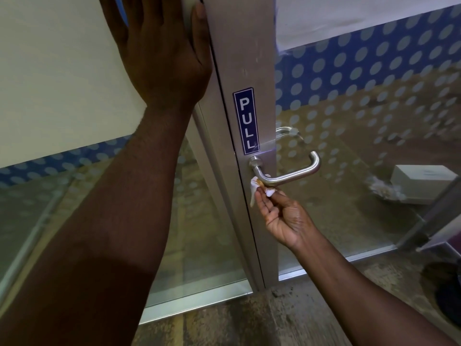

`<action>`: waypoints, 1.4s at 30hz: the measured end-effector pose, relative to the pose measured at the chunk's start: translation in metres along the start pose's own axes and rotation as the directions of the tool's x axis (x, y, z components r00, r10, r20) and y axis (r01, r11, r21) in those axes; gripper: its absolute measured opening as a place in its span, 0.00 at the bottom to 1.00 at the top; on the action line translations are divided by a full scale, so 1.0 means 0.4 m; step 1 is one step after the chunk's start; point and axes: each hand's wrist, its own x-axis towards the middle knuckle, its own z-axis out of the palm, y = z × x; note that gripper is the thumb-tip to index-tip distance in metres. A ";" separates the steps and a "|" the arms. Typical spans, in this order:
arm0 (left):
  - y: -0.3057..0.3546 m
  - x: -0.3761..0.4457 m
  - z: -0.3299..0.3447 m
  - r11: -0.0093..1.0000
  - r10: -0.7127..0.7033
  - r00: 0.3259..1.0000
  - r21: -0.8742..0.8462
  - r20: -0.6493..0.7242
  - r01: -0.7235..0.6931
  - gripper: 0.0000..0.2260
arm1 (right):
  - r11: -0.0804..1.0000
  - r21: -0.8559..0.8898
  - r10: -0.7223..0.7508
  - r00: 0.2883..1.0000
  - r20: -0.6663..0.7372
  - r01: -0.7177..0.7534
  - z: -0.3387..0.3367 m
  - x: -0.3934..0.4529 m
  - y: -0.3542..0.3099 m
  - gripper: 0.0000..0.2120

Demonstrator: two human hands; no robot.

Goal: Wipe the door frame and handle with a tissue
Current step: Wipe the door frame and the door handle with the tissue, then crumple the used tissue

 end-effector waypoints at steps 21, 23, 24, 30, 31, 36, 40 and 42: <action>0.107 -0.251 -0.218 0.731 0.163 0.918 -0.670 0.361 0.133 0.19 | -0.191 -0.888 -0.203 0.869 0.452 0.417 -0.083 -0.275 -0.145 0.11; 0.148 -0.333 -0.278 0.527 0.215 0.843 -0.785 0.493 0.325 0.14 | -0.249 -0.887 -0.232 0.866 0.444 0.389 -0.093 -0.284 -0.143 0.11; 0.166 -0.370 -0.304 0.449 0.241 0.764 -0.767 0.599 0.459 0.13 | -0.258 -0.893 -0.254 0.865 0.432 0.370 -0.099 -0.288 -0.141 0.11; 0.245 -0.548 -0.361 0.284 0.566 0.073 -0.278 0.821 0.918 0.11 | -0.284 -0.923 -0.394 0.846 0.359 0.259 -0.170 -0.319 -0.132 0.13; 0.257 -0.565 -0.369 0.286 0.610 0.024 -0.249 0.792 0.925 0.11 | -0.265 -0.935 -0.422 0.843 0.333 0.237 -0.187 -0.329 -0.133 0.13; 0.333 -0.622 -0.406 0.290 0.717 -0.106 -0.156 0.689 0.944 0.07 | -0.148 -0.967 -0.620 0.743 0.253 0.206 -0.286 -0.391 -0.145 0.16; 0.433 -0.653 -0.432 0.307 0.745 -0.152 -0.132 0.650 0.943 0.05 | -0.050 -0.990 -0.724 0.678 0.127 0.132 -0.376 -0.434 -0.186 0.15; 0.501 -0.673 -0.436 0.341 0.733 -0.157 -0.158 0.662 0.927 0.03 | -0.030 -0.996 -0.773 0.630 0.077 0.085 -0.414 -0.448 -0.224 0.17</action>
